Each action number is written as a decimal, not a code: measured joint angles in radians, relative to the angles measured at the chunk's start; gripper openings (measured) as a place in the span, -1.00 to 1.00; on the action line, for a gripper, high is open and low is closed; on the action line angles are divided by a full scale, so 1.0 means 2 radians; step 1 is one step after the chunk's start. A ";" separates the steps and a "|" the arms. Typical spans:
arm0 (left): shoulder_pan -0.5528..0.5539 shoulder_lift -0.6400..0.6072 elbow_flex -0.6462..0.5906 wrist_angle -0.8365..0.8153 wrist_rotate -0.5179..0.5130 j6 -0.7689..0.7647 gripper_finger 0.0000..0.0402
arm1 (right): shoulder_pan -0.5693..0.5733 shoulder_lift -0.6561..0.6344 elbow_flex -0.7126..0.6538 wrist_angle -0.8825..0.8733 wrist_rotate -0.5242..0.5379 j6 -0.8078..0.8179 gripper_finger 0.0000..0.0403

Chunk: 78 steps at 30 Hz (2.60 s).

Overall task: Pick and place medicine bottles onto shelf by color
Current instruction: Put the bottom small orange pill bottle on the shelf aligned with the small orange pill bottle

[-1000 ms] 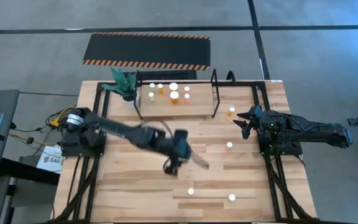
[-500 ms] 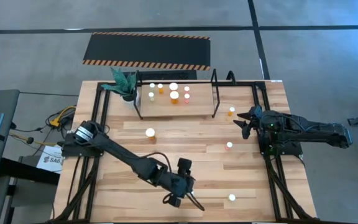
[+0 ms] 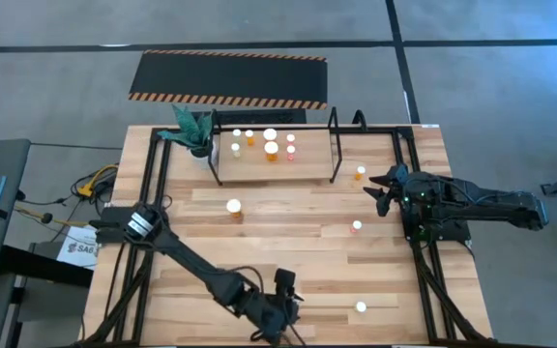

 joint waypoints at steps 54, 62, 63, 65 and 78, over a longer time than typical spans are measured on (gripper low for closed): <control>0.020 0.025 -0.041 0.024 0.013 -0.105 -0.53 | 0.000 0.000 0.000 -0.002 0.000 0.000 0.12; 0.026 0.018 -0.041 0.022 -0.005 -0.119 -0.50 | 0.000 0.000 0.000 -0.002 0.000 0.000 0.12; 0.030 0.015 -0.041 0.017 -0.006 -0.120 -0.50 | 0.000 0.000 0.000 -0.002 0.000 0.000 0.12; 0.040 0.006 -0.041 -0.001 -0.006 -0.122 -0.50 | 0.000 0.000 0.000 -0.002 0.000 0.000 0.12; 0.148 -0.075 -0.041 -0.109 -0.023 -0.030 -0.49 | 0.000 0.000 0.000 -0.002 0.000 0.000 0.12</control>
